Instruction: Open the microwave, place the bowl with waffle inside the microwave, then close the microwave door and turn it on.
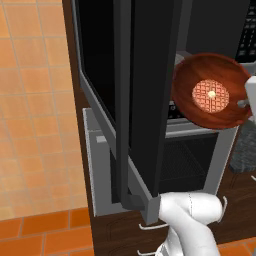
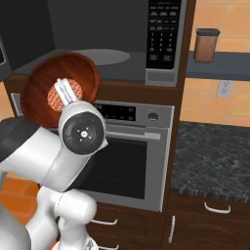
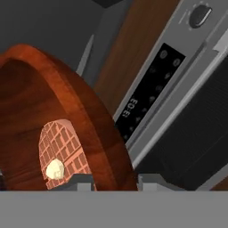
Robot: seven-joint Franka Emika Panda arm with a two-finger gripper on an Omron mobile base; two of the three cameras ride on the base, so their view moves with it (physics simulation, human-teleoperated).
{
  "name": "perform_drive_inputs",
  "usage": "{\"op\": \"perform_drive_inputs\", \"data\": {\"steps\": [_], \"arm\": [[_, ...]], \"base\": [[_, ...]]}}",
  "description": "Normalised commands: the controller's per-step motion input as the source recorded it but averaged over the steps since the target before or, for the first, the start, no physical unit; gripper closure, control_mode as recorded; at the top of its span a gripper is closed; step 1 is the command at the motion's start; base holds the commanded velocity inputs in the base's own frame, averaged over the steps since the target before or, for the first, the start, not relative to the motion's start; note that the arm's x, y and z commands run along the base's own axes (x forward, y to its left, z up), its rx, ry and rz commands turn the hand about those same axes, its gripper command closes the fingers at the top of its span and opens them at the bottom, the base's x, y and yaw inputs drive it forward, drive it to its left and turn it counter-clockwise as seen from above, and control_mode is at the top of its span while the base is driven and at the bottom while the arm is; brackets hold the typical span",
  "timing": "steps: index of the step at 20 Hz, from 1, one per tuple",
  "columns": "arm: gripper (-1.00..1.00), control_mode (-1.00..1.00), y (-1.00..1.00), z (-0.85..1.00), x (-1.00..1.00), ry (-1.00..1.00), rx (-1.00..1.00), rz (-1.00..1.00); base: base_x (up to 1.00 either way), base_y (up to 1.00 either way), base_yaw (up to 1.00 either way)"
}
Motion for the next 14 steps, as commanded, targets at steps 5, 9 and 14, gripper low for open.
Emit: {"op": "perform_drive_inputs", "data": {"steps": [5, 9, 14], "arm": [[1.0, -1.0, 0.63, 0.7, 0.47, 0.02, 0.14, -0.13], [1.0, -1.0, 0.6, 0.52, 0.77, 0.21, 0.11, -0.17], [1.0, -1.0, 0.41, 0.06, 1.0, 0.33, 0.07, -0.22]], "base": [[0.0, 0.0, 0.0], [0.0, 0.0, 0.0], [0.0, 0.0, 0.0]]}}
